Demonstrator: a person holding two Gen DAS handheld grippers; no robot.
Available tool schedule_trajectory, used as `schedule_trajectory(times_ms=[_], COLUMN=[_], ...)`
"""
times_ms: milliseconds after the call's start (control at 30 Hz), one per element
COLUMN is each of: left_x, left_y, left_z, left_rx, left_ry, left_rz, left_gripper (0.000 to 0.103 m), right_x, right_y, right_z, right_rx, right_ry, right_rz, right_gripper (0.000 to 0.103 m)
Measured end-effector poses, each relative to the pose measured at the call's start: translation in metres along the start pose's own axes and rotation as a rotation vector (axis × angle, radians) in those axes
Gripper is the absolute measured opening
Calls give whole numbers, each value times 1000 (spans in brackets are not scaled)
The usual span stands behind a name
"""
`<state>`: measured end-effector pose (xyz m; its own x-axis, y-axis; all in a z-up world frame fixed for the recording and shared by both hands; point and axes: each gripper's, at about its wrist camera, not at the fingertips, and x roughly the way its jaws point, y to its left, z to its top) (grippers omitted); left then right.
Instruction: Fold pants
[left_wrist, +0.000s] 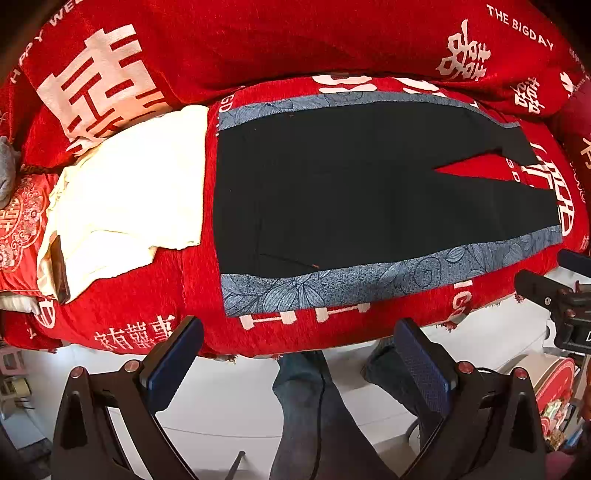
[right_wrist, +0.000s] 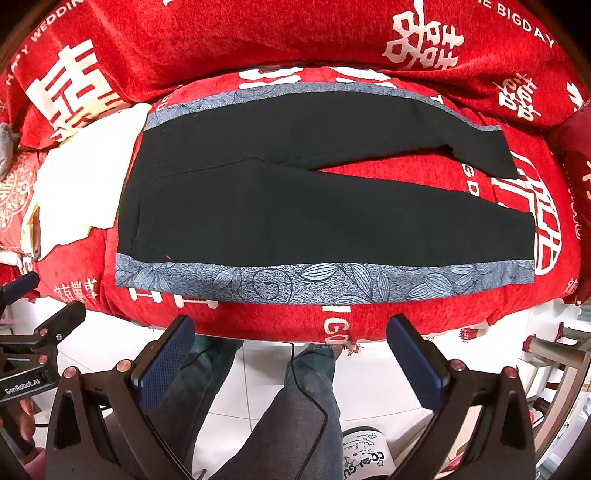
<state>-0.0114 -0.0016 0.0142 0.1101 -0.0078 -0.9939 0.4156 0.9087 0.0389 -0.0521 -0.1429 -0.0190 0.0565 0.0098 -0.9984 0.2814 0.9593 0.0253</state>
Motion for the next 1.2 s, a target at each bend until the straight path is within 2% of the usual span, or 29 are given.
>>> schedule_trajectory(times_ms=[667, 867, 967, 1067, 1133, 1200], left_x=[8, 7, 8, 10, 12, 15], left_y=[-4, -11, -12, -14, -15, -16], left_z=[-9, -9, -6, -4, -5, -7], left_rx=[-48, -71, -106, -159, -198, -224], left_ry=[31, 19, 5, 2, 15, 27], left_rz=[43, 75, 104, 121, 108, 62], left_gripper=[103, 103, 103, 103, 103, 103], right_x=[8, 9, 10, 13, 18, 23], right_y=[-12, -21, -30, -43, -54, -62], right_z=[-5, -7, -5, -3, -2, -1], right_rx=[1, -14, -3, 25, 59, 88], right_ry=[10, -6, -19, -22, -8, 7], right_rz=[16, 56, 128, 243, 327, 401], right_gripper=[103, 103, 103, 103, 103, 103])
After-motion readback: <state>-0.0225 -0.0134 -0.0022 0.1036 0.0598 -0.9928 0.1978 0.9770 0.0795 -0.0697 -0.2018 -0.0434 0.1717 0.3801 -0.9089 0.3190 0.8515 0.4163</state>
